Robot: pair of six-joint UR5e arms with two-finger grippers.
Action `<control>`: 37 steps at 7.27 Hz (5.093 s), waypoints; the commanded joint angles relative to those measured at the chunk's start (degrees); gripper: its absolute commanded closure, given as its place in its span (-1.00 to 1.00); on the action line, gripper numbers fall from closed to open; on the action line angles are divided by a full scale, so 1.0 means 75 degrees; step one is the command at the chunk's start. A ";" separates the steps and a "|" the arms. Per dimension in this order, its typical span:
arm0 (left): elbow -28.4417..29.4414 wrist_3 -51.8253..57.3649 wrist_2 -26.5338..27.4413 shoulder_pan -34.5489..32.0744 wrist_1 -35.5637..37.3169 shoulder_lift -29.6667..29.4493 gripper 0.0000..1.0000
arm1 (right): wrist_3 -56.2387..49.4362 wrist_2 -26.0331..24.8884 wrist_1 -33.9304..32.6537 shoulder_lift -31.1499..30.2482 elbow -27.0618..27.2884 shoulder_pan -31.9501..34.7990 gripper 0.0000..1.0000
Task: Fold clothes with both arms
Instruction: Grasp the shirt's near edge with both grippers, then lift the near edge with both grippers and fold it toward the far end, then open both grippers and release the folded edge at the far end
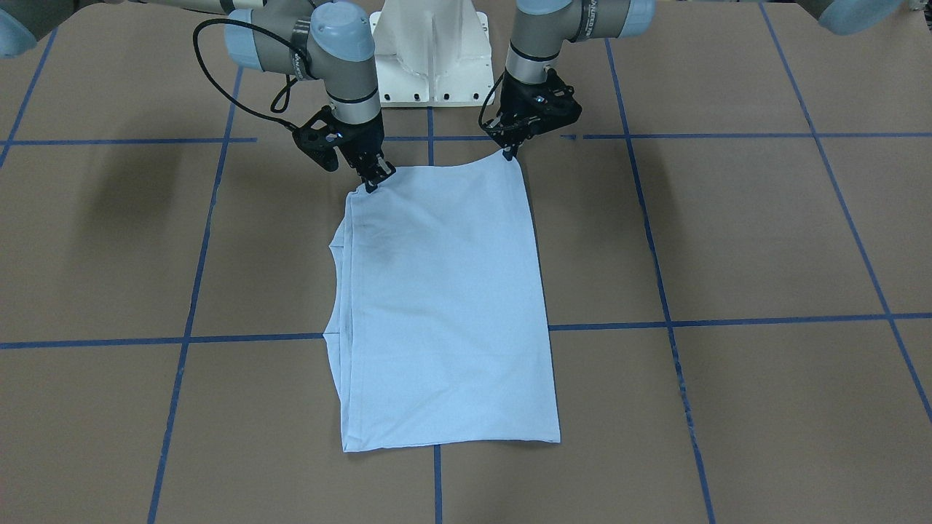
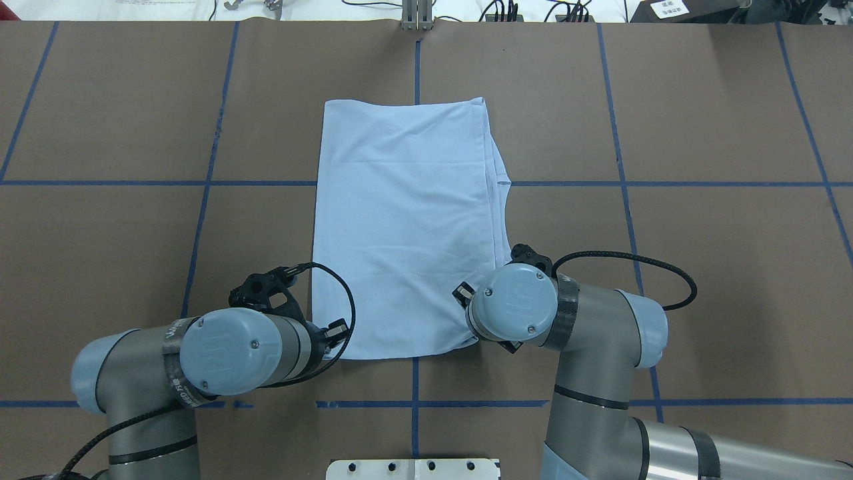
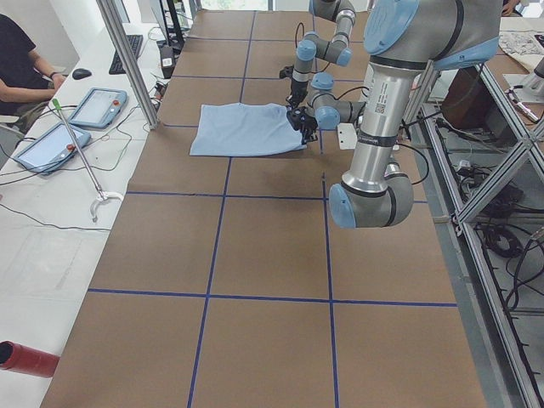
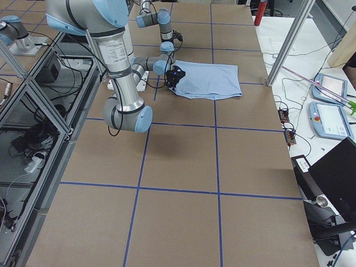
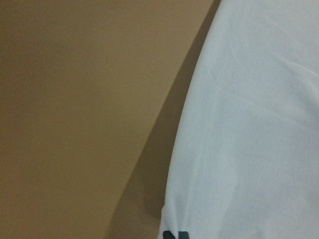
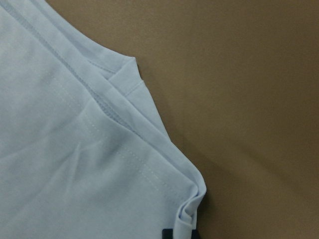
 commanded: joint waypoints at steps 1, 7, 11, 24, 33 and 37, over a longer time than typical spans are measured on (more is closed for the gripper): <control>-0.0003 0.0151 0.0002 -0.0006 0.0007 -0.0008 1.00 | 0.0000 0.0000 0.0005 0.0060 -0.0002 0.0053 1.00; -0.0598 0.0409 0.0002 0.0041 0.0159 0.0144 1.00 | -0.0222 -0.0012 -0.0030 -0.0548 0.1389 -0.0871 1.00; -0.1187 0.0387 0.0025 0.0544 0.0933 0.0237 1.00 | -0.0223 -0.0059 -0.0077 -0.1087 0.1931 -0.1272 1.00; 0.3805 0.3112 -0.0266 -0.3082 -0.1369 -0.3061 1.00 | -0.1801 0.1832 0.1121 0.1623 -0.2657 0.2998 1.00; 0.7018 0.5457 -0.1094 -0.4516 -0.4235 -0.3620 -1.00 | -0.3921 0.1946 0.1799 0.2579 -0.4257 0.3394 -1.00; 0.5178 0.5648 -0.1358 -0.4647 -0.4200 -0.1920 -1.00 | -0.5747 0.1303 0.1298 0.2802 -0.4093 0.2714 -0.96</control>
